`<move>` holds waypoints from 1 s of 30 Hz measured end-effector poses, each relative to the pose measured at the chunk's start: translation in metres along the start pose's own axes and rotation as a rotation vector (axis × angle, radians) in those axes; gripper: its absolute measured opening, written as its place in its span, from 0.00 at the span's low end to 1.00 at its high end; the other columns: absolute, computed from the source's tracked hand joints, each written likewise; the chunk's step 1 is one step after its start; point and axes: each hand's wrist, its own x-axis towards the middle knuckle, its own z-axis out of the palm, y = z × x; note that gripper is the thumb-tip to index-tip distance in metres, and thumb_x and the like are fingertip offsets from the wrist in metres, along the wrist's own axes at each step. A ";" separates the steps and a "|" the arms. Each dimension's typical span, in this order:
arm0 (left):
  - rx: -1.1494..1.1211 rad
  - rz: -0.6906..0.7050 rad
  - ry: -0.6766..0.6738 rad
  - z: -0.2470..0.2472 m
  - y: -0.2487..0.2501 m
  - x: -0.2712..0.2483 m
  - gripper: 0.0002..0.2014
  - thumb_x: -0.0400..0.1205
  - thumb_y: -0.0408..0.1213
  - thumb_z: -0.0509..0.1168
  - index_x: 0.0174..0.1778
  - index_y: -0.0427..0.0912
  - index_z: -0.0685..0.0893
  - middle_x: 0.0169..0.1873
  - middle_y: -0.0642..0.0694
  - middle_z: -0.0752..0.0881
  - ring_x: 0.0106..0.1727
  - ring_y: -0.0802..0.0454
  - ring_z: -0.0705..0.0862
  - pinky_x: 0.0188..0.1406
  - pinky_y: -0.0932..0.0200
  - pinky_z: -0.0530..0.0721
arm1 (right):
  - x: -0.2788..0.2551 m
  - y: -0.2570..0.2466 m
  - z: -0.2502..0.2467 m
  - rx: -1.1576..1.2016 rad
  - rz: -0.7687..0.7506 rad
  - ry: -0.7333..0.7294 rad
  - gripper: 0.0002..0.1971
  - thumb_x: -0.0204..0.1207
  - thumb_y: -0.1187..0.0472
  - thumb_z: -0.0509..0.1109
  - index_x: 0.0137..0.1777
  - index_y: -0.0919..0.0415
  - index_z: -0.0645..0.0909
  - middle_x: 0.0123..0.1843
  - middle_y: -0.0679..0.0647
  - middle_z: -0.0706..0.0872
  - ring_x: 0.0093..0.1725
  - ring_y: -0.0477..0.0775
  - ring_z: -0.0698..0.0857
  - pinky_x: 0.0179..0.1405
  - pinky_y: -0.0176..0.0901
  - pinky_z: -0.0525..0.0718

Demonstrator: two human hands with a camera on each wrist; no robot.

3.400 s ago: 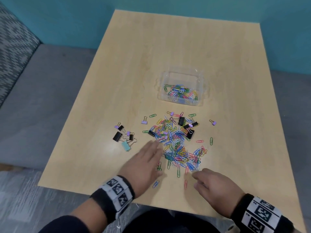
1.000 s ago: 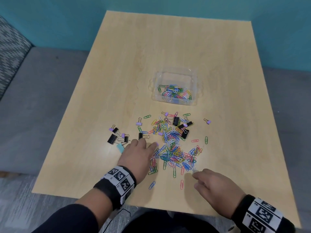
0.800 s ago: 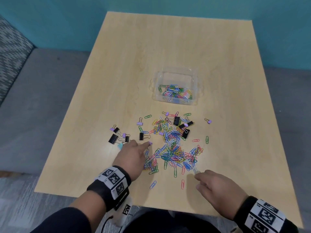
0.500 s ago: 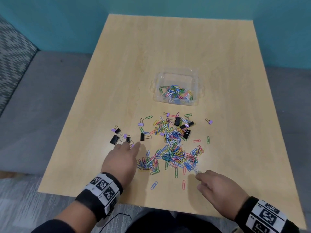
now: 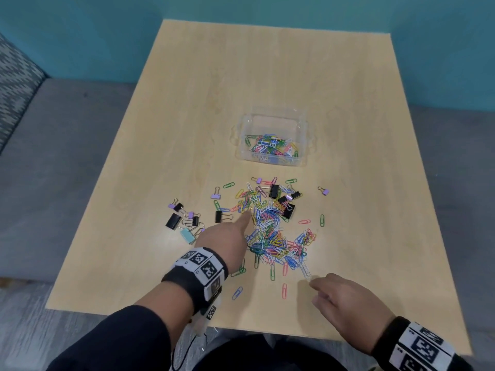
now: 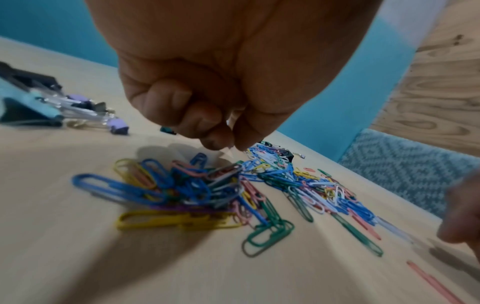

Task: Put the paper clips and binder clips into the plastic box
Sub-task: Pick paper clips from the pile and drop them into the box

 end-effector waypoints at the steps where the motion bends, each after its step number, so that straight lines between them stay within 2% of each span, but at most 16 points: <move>1: -0.037 -0.002 0.004 0.001 -0.003 -0.001 0.36 0.79 0.33 0.53 0.81 0.60 0.47 0.30 0.50 0.76 0.34 0.45 0.78 0.33 0.52 0.78 | 0.000 0.000 0.000 -0.002 0.001 -0.002 0.13 0.81 0.49 0.57 0.62 0.48 0.77 0.44 0.42 0.73 0.41 0.42 0.71 0.45 0.39 0.71; 4: -0.097 0.016 0.022 0.008 -0.012 -0.008 0.32 0.82 0.35 0.52 0.80 0.64 0.50 0.34 0.49 0.80 0.37 0.46 0.81 0.35 0.52 0.80 | 0.001 -0.001 0.001 -0.004 -0.004 -0.013 0.14 0.81 0.49 0.56 0.62 0.47 0.76 0.45 0.43 0.74 0.42 0.43 0.72 0.46 0.39 0.71; 6: -0.114 0.025 0.018 0.013 -0.021 -0.012 0.31 0.82 0.36 0.51 0.79 0.67 0.51 0.37 0.48 0.83 0.38 0.46 0.81 0.36 0.53 0.81 | 0.003 -0.002 0.001 0.010 -0.010 -0.015 0.16 0.80 0.48 0.55 0.63 0.47 0.76 0.47 0.44 0.76 0.44 0.45 0.76 0.48 0.41 0.73; 9: -0.101 0.048 0.011 0.017 -0.035 -0.020 0.31 0.82 0.36 0.50 0.77 0.70 0.52 0.36 0.47 0.83 0.39 0.44 0.82 0.38 0.51 0.83 | 0.006 -0.004 0.001 0.021 -0.010 -0.022 0.15 0.81 0.49 0.57 0.64 0.49 0.76 0.51 0.46 0.79 0.51 0.49 0.80 0.51 0.42 0.75; 13: -0.033 0.033 0.022 0.015 -0.059 -0.029 0.29 0.83 0.37 0.48 0.77 0.69 0.54 0.43 0.47 0.85 0.43 0.44 0.83 0.42 0.51 0.83 | 0.008 -0.006 -0.001 0.005 -0.023 -0.026 0.14 0.82 0.50 0.56 0.63 0.49 0.76 0.51 0.47 0.78 0.51 0.49 0.80 0.50 0.42 0.73; 15: 0.026 -0.003 0.055 0.011 -0.069 -0.034 0.28 0.83 0.38 0.47 0.78 0.65 0.56 0.46 0.49 0.85 0.44 0.45 0.83 0.40 0.52 0.81 | 0.008 -0.006 -0.002 0.007 -0.019 -0.027 0.14 0.82 0.50 0.57 0.63 0.49 0.76 0.50 0.47 0.78 0.51 0.49 0.80 0.50 0.42 0.73; 17: 0.084 -0.044 0.072 0.004 -0.071 -0.035 0.29 0.82 0.37 0.48 0.79 0.63 0.51 0.43 0.50 0.83 0.38 0.46 0.79 0.31 0.54 0.74 | 0.009 -0.006 -0.001 0.010 -0.016 -0.025 0.14 0.82 0.50 0.57 0.64 0.50 0.76 0.51 0.47 0.79 0.51 0.50 0.80 0.51 0.43 0.75; 19: 0.125 -0.044 0.074 -0.001 -0.066 -0.034 0.35 0.81 0.35 0.49 0.80 0.64 0.40 0.35 0.50 0.78 0.32 0.47 0.75 0.27 0.55 0.68 | 0.010 -0.008 0.000 -0.003 -0.018 -0.035 0.14 0.82 0.50 0.57 0.64 0.49 0.76 0.50 0.46 0.78 0.48 0.48 0.78 0.50 0.43 0.74; 21: 0.171 -0.020 0.057 -0.003 -0.060 -0.030 0.39 0.79 0.32 0.50 0.79 0.64 0.35 0.30 0.50 0.74 0.30 0.48 0.73 0.27 0.55 0.68 | 0.011 -0.010 -0.001 -0.009 -0.028 -0.034 0.15 0.82 0.50 0.57 0.65 0.49 0.75 0.48 0.45 0.75 0.44 0.45 0.73 0.47 0.40 0.71; 23: 0.194 -0.024 0.025 -0.004 -0.062 -0.026 0.39 0.78 0.32 0.50 0.79 0.64 0.38 0.32 0.50 0.76 0.31 0.46 0.75 0.29 0.55 0.70 | 0.011 -0.011 -0.001 0.007 -0.035 -0.018 0.15 0.82 0.50 0.57 0.65 0.49 0.76 0.48 0.45 0.75 0.45 0.45 0.74 0.47 0.39 0.70; 27: 0.235 -0.073 0.055 -0.011 -0.069 -0.030 0.32 0.79 0.34 0.50 0.79 0.57 0.52 0.36 0.50 0.78 0.34 0.45 0.77 0.27 0.56 0.69 | 0.008 -0.010 -0.004 0.009 -0.020 0.002 0.13 0.82 0.50 0.57 0.62 0.49 0.76 0.47 0.46 0.77 0.46 0.47 0.77 0.47 0.41 0.72; 28: 0.227 -0.081 0.070 -0.015 -0.069 -0.029 0.31 0.79 0.33 0.50 0.79 0.56 0.53 0.37 0.51 0.80 0.34 0.45 0.77 0.27 0.56 0.69 | 0.007 -0.009 -0.004 0.019 -0.016 0.005 0.13 0.82 0.50 0.58 0.62 0.49 0.76 0.47 0.46 0.77 0.45 0.47 0.77 0.47 0.41 0.72; 30: 0.194 -0.077 0.075 -0.022 -0.065 -0.021 0.34 0.78 0.33 0.52 0.79 0.57 0.48 0.36 0.51 0.81 0.33 0.46 0.77 0.26 0.57 0.70 | 0.007 -0.007 -0.003 0.035 -0.012 0.007 0.13 0.82 0.51 0.59 0.63 0.49 0.77 0.47 0.46 0.77 0.43 0.44 0.74 0.48 0.41 0.73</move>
